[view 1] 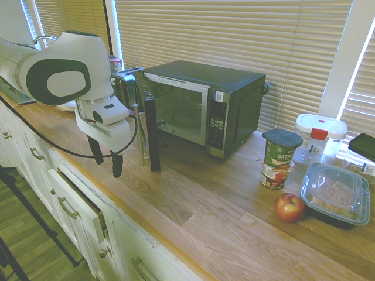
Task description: Close the microwave
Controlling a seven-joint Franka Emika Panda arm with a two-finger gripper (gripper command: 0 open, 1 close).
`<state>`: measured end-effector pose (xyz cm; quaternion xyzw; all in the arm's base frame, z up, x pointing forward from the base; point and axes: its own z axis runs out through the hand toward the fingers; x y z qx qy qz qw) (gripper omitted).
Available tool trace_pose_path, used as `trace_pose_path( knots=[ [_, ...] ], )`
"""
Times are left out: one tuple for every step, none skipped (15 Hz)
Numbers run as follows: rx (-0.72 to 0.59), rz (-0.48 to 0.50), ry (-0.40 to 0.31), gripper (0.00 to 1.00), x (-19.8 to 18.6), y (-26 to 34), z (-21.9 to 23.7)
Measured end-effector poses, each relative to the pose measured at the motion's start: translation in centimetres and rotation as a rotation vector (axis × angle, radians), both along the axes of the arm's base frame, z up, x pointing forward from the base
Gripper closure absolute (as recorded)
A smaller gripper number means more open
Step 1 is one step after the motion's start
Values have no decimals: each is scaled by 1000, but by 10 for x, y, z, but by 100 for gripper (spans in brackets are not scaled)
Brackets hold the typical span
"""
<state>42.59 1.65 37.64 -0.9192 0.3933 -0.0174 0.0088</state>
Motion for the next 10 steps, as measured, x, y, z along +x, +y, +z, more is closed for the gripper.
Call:
trace_pose_path(
  knots=[
    [0,-1,1,0,0,0,0],
    [0,-2,-2,0,0,0,0],
    [0,0,-13,0,1,1,1],
    [-1,4,-29,0,3,3,3],
    [1,10,-47,0,4,7,6],
    [6,16,-63,0,5,12,12],
    [11,23,-80,0,7,17,19],
    [13,30,-94,0,9,22,28],
    [13,36,-106,0,11,28,37],
    [12,38,-113,0,14,34,46]
  ],
)
